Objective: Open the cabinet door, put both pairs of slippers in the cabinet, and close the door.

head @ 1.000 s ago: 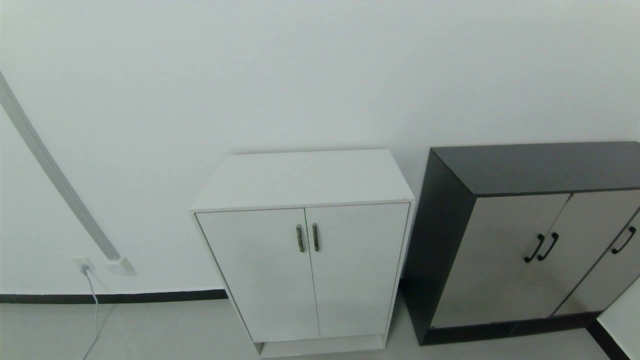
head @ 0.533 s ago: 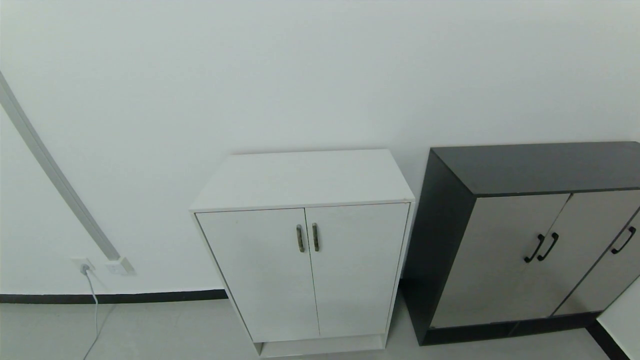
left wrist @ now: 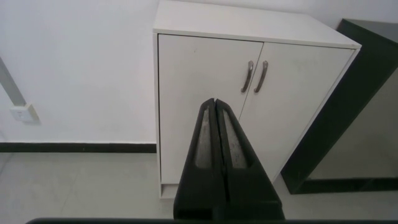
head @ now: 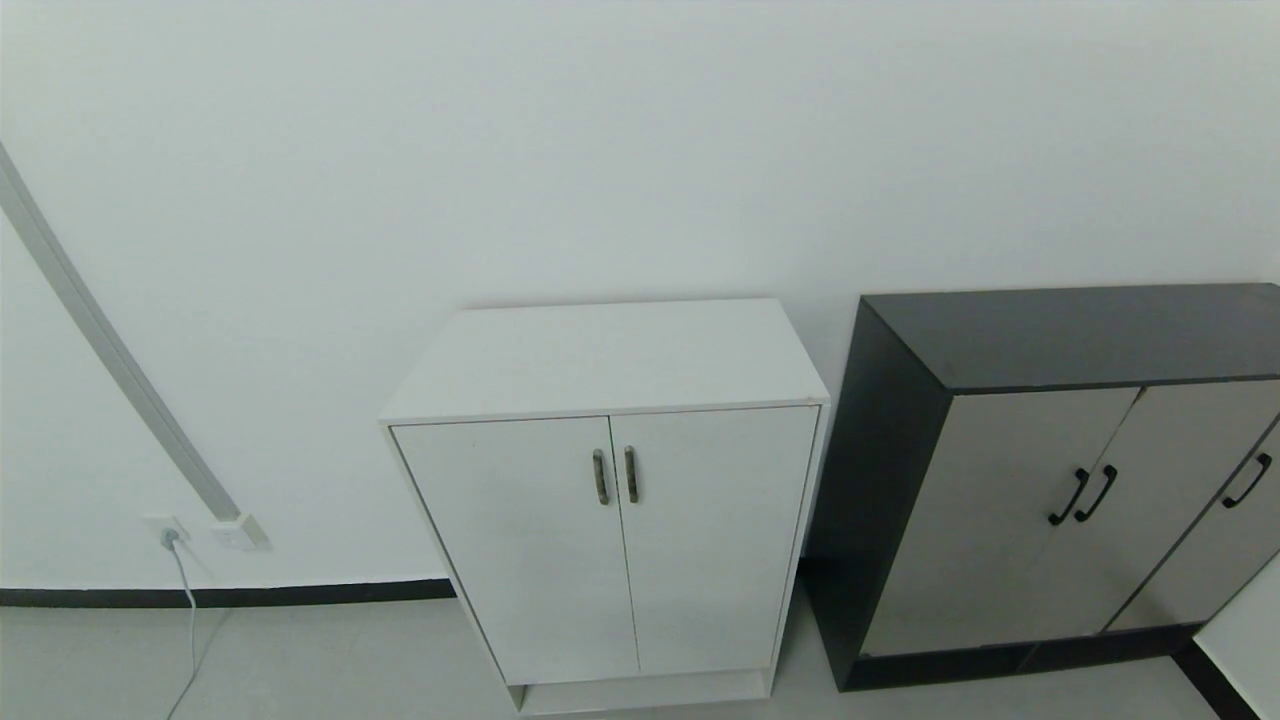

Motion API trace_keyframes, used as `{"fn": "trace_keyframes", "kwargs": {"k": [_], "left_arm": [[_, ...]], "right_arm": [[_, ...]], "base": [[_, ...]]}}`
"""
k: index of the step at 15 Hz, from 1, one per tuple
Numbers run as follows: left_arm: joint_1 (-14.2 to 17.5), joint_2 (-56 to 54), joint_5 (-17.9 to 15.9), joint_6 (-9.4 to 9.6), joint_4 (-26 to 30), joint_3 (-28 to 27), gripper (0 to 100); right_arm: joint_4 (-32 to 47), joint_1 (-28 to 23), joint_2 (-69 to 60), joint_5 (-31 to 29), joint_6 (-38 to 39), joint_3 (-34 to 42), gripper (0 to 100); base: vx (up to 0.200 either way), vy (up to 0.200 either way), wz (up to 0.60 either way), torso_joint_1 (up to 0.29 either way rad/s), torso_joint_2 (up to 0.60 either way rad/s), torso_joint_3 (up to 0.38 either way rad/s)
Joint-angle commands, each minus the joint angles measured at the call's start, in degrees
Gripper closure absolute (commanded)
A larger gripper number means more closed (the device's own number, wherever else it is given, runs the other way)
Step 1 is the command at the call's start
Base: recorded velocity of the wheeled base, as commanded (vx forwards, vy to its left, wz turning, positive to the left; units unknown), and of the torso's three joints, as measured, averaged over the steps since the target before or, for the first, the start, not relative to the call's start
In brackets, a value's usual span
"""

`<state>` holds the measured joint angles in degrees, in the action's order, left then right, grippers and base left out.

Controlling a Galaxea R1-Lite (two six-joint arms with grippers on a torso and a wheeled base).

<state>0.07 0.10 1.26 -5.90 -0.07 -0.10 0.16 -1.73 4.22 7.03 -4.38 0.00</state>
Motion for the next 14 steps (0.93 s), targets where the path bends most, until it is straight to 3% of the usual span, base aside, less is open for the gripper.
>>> {"fn": "trace_keyframes", "kwargs": {"k": [1, 14], "left_arm": [[0.01, -0.01, 0.06, 0.01, -0.01, 0.01, 100], [0.01, -0.01, -0.03, 0.36, -0.01, 0.01, 100]], "right_arm": [[0.02, 1.03, -2.9, 0.0, 1.3, 0.0, 100], [-0.6, 1.56, -4.22, -7.03, 7.01, 0.0, 100]], "base": [[0.0, 0.0, 0.0, 0.0, 0.0, 0.0], [0.0, 0.0, 0.0, 0.0, 0.0, 0.0]]}}
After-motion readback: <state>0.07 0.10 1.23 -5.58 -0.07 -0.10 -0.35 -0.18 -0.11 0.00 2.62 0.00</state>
